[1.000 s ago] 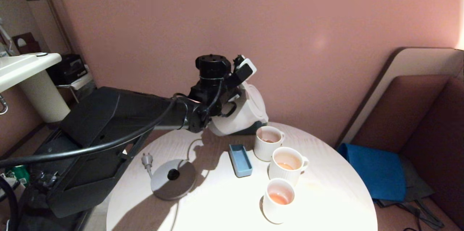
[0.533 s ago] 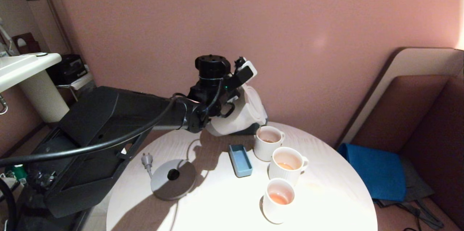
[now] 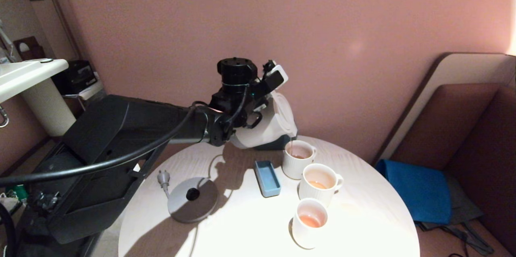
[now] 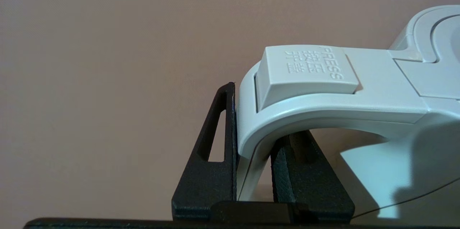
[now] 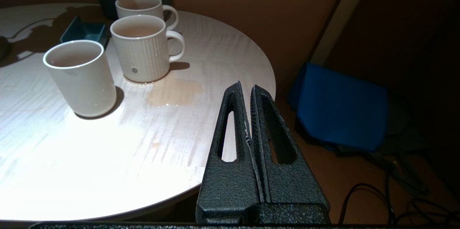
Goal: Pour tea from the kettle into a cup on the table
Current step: Pour water into the cup
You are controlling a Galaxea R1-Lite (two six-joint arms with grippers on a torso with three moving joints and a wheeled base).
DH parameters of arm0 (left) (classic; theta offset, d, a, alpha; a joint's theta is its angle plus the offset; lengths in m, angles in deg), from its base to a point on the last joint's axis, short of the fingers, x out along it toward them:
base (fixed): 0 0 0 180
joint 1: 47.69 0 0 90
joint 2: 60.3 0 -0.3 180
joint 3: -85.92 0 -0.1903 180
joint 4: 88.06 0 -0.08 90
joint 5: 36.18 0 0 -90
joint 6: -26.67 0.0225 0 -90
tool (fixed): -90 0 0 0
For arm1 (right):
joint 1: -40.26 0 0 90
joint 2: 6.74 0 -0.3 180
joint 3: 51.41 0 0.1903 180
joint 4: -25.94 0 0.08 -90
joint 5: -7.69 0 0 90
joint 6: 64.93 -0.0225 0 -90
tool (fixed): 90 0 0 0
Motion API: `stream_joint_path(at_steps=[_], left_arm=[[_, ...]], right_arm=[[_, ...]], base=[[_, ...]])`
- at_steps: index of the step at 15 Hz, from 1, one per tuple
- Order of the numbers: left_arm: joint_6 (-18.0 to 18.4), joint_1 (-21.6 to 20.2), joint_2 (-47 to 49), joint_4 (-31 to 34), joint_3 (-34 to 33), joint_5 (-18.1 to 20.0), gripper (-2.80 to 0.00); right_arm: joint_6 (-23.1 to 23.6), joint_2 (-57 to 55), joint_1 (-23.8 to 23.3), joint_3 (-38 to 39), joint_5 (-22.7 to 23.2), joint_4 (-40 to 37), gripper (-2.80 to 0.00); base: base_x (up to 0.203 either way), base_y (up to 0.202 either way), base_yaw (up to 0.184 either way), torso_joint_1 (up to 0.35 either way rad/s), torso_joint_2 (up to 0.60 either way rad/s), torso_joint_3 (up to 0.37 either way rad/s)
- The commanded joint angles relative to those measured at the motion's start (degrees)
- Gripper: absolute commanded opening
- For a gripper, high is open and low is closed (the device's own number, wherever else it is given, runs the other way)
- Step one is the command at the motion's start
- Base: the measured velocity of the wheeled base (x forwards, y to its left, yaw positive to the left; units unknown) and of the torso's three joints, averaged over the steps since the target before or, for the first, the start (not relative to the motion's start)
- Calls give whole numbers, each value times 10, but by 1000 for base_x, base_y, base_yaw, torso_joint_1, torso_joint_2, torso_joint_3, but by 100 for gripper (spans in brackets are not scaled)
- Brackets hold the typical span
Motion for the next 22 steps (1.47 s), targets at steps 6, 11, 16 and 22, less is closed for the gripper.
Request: stream_joint_path(at_steps=[6, 11, 16, 22], left_arm=[[12, 3, 1, 25, 24, -1, -280], [21, 5, 3, 25, 24, -1, -280], [27, 8, 4, 25, 24, -1, -280], [35, 9, 4, 25, 24, -1, -280]], right_arm=[[0, 0, 0, 0, 0, 0, -280], [0, 0, 0, 0, 0, 0, -280], [0, 0, -1, 0, 0, 0, -280], [0, 0, 0, 0, 0, 0, -280]], base=[[0, 0, 0, 0, 0, 0], [0, 0, 0, 0, 0, 0], [0, 0, 0, 0, 0, 0], [0, 0, 0, 0, 0, 0]])
